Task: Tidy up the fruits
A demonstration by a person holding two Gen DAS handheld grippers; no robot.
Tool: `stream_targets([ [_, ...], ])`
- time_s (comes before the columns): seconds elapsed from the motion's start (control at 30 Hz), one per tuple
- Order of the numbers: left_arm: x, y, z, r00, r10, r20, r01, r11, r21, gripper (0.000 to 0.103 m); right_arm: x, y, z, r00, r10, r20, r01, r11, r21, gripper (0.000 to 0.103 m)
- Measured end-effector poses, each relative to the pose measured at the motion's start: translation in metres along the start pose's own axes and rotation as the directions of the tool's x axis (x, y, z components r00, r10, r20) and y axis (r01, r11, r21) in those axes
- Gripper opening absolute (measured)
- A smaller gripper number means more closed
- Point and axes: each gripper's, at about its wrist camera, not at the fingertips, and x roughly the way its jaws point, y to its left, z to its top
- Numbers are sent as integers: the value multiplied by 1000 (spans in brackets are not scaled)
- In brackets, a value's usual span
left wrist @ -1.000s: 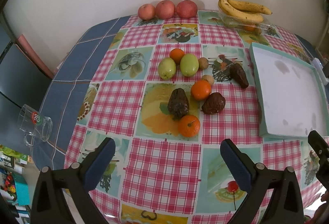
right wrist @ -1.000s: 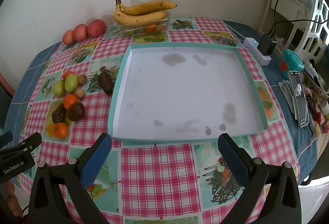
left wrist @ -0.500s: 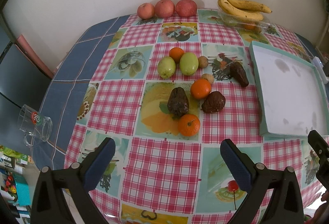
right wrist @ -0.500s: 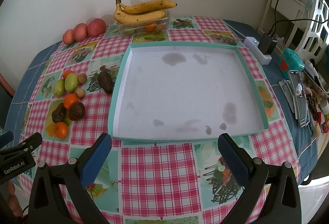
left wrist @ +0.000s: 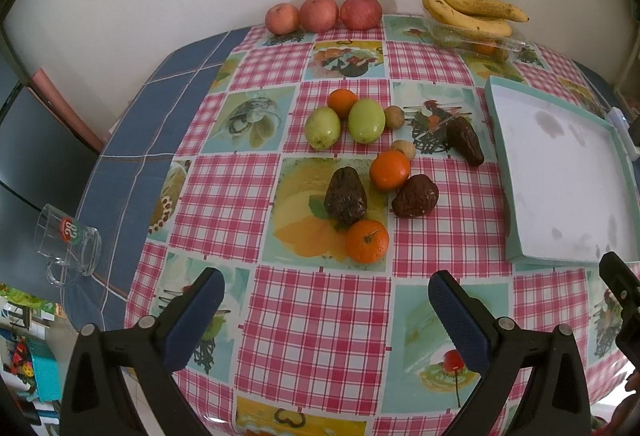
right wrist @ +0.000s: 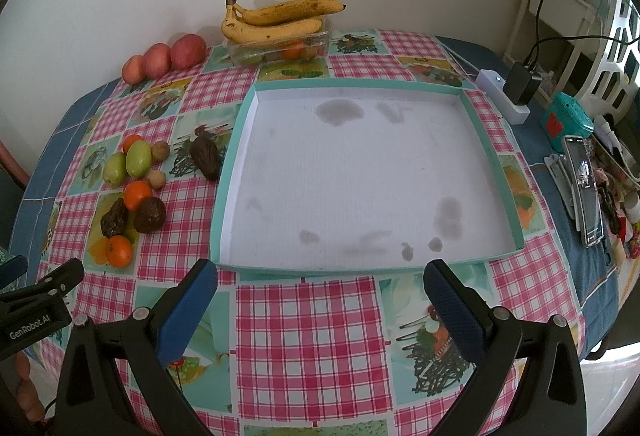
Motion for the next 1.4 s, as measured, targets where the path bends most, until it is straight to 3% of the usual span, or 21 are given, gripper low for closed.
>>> stream_targets([
  [0.83,12,7,6,999,-23,-38,22,999,-46,103,2,1,-1,1000,0,-6,0,1000,-4,103],
  [0.97,16,14,17,1000,-10,6,10,997,-80,103,8,3,1,1000,4,-30,-5,1000,-14,103],
  [1.1,20,39,35,998,-5,69,19,980,-197,103,14,10,11,999,34,-32,-35,999,-30,103],
  [1.27,14,58,60,979,7,202,52,958,-281,103,17,24,34,997,65,30,-63,997,-48,103],
  [1.33,16,63,69,979,-3,204,64,953,-295,103,20,33,46,996,74,49,-71,996,-57,103],
  [1.4,22,67,81,983,-56,175,105,953,-286,103,24,39,55,995,76,62,-73,996,-54,103],
])
